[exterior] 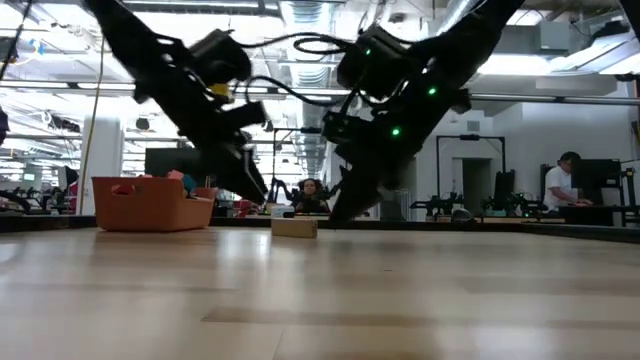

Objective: Sort blocks by size
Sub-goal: Put the large brown wooden block into the orange bin

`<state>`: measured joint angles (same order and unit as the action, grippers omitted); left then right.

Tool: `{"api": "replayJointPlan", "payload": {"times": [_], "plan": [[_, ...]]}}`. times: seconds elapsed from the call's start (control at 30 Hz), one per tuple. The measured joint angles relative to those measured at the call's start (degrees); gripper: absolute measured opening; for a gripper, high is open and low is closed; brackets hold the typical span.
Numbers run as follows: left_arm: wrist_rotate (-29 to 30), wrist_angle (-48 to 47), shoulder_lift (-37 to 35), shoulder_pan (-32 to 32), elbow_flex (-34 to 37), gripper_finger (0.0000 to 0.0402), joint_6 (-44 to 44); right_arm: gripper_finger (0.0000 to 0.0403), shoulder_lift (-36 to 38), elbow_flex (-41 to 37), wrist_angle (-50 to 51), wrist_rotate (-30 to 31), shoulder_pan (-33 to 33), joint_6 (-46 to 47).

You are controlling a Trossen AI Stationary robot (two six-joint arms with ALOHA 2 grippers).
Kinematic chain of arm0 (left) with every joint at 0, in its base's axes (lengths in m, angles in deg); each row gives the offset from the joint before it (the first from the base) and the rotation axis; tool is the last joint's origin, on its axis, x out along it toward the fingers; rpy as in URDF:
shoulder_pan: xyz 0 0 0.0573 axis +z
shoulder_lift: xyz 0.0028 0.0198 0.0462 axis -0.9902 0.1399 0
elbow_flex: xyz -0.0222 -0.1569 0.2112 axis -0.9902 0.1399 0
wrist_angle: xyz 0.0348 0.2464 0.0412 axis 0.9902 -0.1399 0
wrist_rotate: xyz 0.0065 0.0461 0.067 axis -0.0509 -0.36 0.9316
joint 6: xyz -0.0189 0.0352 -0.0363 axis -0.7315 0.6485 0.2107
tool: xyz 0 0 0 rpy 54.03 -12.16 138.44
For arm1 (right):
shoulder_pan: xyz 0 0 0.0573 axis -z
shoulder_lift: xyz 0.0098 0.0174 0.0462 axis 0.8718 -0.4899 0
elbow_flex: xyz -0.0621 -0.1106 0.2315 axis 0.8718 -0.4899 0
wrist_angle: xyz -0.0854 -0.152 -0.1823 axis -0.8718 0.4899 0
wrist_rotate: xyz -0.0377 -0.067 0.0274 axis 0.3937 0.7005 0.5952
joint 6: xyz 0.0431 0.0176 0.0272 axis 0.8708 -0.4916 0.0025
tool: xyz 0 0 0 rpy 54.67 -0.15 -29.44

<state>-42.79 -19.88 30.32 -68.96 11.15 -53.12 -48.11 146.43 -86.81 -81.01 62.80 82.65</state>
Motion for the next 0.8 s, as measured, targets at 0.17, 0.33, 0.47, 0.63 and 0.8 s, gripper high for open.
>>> {"api": "replayJointPlan", "payload": {"times": [0.17,0.33,0.47,0.63,0.8], "plan": [[0.02,0.06,7.85,-0.02,-5.87,0.0213,5.02,0.0063,1.3,-0.04,7.54,-0.1,-3.98,2.98],[-0.43,-4.4,15.12,0.03,-13.32,0.0213,10.43,0.0072,2.33,0.02,11.08,0.25,-7.3,5.13],[-3.2,-10.87,20.1,0.61,-18.64,0.0213,13.54,0.0072,2.31,0.02,11.9,1.02,-8.69,5.75],[-4.09,-16.46,22.47,1.11,-22.19,0.0192,13.64,0.0072,2.31,0.02,11.52,4.59,-9.22,7.2],[-3.7,-19.25,21.16,0.6,-22.08,0.0094,13.53,0.0072,2.31,0.02,11.44,4.8,-9.05,6.95]]}}
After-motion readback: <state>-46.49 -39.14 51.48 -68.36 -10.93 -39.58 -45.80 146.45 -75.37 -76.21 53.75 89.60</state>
